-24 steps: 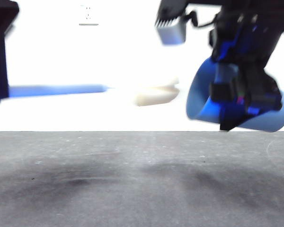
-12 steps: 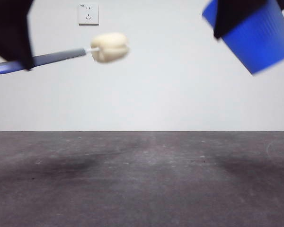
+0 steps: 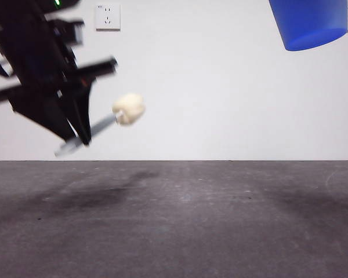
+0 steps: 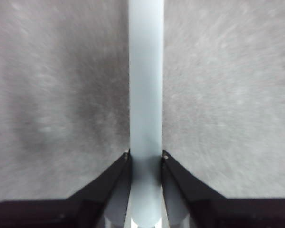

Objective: Pick up the cup brush,pick up the cup,insert the brush into the cup,clean the cup,put the cup brush back,put the cup back to the fixed position on the table

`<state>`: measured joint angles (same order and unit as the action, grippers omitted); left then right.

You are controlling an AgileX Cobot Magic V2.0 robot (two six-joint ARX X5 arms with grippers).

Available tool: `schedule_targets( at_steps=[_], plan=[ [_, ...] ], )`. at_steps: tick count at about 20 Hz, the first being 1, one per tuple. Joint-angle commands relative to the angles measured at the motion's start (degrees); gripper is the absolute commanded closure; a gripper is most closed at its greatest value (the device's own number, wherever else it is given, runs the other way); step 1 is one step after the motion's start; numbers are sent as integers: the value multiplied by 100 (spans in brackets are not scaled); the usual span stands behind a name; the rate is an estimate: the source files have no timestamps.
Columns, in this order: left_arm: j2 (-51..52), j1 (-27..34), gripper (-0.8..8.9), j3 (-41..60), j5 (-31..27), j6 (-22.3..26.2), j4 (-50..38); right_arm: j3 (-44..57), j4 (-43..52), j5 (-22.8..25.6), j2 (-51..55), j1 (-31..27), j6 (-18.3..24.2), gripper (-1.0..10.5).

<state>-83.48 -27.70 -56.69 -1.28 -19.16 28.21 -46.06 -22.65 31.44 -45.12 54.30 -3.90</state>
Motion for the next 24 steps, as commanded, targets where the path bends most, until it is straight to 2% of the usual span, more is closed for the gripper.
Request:
schedule_targets(
  at_steps=[1,7,13,15,18,20,24],
  plan=[
    [-498,4,822,13,22,-61,-186,-4,66,-9,13,9,-140,963],
    [-1338,4,822,13,133,-238,-616,-4,52,-7,13,9,-278,964],
    [-1541,4,822,13,175,-326,-715,-4,-55,-7,2,13,-424,963],
    [-1543,4,781,13,177,-337,-726,-4,-57,-7,2,13,-426,963],
    [-1541,4,518,11,459,-358,-723,-4,-55,-9,2,13,-474,963],
    [-1537,4,499,7,752,-356,-723,-4,-55,-9,0,13,-531,963],
    [-1416,4,498,4,911,-358,-577,-4,33,-7,-136,13,-573,963]
  ],
)
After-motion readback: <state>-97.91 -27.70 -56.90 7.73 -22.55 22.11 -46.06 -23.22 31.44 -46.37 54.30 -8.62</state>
